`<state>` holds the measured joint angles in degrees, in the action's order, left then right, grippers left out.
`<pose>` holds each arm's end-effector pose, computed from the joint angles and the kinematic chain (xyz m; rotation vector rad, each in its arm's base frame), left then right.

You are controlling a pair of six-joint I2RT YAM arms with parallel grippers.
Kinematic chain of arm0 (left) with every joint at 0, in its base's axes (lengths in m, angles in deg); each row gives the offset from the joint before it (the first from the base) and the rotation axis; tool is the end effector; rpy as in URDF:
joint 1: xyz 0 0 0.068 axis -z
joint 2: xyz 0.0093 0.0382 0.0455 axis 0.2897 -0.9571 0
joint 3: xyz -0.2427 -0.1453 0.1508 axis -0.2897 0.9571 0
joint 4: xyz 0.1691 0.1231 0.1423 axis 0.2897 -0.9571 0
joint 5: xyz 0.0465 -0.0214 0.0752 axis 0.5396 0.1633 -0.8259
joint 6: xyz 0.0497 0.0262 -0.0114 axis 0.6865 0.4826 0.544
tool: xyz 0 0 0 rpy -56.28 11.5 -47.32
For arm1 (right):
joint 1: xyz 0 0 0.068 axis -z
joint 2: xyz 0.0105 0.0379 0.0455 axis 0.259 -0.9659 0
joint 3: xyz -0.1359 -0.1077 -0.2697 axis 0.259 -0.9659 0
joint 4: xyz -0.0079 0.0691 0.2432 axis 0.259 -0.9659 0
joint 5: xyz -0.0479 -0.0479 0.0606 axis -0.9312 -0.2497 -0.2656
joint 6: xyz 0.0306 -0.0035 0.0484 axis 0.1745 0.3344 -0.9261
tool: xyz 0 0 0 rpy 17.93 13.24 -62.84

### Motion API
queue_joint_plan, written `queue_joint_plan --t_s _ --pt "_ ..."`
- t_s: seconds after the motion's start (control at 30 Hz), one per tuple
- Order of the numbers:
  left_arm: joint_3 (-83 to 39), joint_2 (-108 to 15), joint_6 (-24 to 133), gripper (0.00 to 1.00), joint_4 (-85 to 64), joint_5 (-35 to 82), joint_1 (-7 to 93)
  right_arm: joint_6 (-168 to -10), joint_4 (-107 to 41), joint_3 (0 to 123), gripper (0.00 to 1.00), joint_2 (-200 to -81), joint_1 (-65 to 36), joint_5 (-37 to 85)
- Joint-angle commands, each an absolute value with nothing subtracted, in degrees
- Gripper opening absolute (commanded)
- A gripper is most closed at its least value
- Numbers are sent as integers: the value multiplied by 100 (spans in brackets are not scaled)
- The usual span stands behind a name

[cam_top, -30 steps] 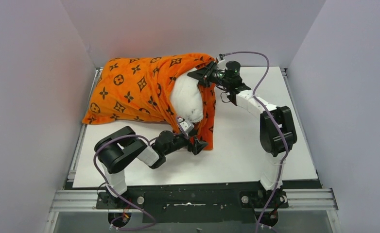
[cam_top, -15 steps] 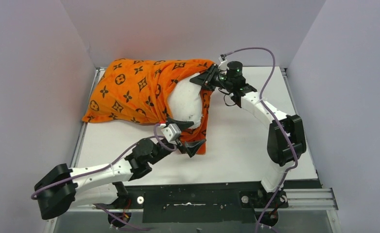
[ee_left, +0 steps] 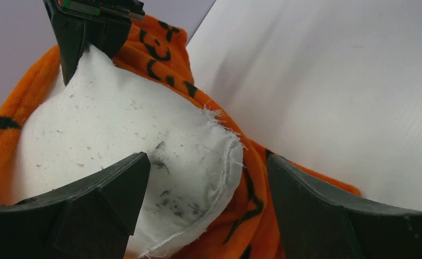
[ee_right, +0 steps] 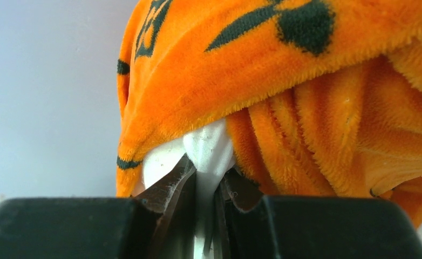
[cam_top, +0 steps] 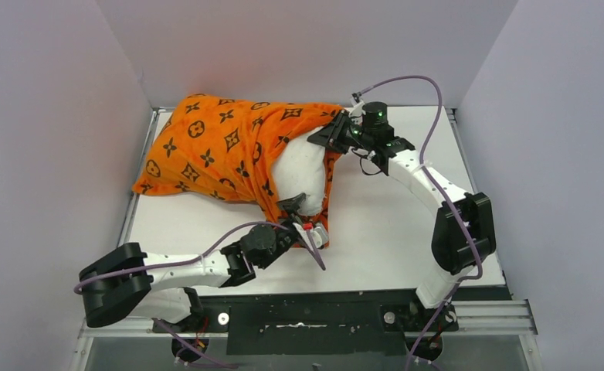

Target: Remove the pillowcase from the pillow

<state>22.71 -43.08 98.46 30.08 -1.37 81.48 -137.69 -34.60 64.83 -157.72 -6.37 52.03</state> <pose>0.1159 -0.2175 0.2865 1.0356 1.2170 -0.2070 0.3698 0.1704 0.3607 0.1824 2.1833 1.4397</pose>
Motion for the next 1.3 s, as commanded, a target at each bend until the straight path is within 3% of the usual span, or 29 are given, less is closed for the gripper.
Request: queue_joint_plan --t_s 0.0,0.3,0.4,0.43,0.47,0.5,0.53,0.57,0.7,0.73,0.8,0.83,1.07,1.27 --pt "2073 -4577 11018 81 3981 -914 8205 -13587 -2988 6558 0 -15034 -664 5330" --pt "1738 -5073 10897 83 3606 -1049 7921 -13624 -2908 6342 0 -14855 -658 5382" --pt "1651 -5254 10925 80 3888 -1255 7805 -13631 -2893 6339 0 -14818 -705 5401" --pt "1608 -5302 10861 73 3901 -1235 7740 -13622 -2907 6341 0 -14815 -729 5401" --pt "1527 -5324 10768 59 3787 -1145 7668 -13612 -2932 6346 0 -14795 -751 5401" --pt "1432 -5345 10651 41 3620 -1036 7591 -13599 -2949 6347 0 -14777 -771 5401" --pt "1326 -5372 10546 12 3438 -963 7517 -13579 -2974 6346 0 -14752 -794 5393" --pt "1210 -5392 10426 0 3290 -985 7453 -13557 -3007 6350 0 -14720 -813 5385" --pt "1150 -5141 10276 0 3195 -916 7441 -13209 -3336 6404 0 -14616 -834 5380" --pt "1177 -4948 10141 0 3116 -741 7434 -12970 -3594 6473 21 -14605 -816 5316" --pt "1223 -4401 9746 0 2864 -404 7317 -12380 -4366 6648 81 -14515 -805 4784" --pt "1229 -4119 9493 0 2675 -316 7208 -12063 -4750 6723 97 -14436 -827 4416" --pt "1088 -2410 8612 0 1441 -910 6629 -10859 -5275 6341 100 -13447 -855 2613" --pt "1045 -1729 8347 0 1133 -993 6588 -10133 -4588 5810 98 -13416 -844 3134"
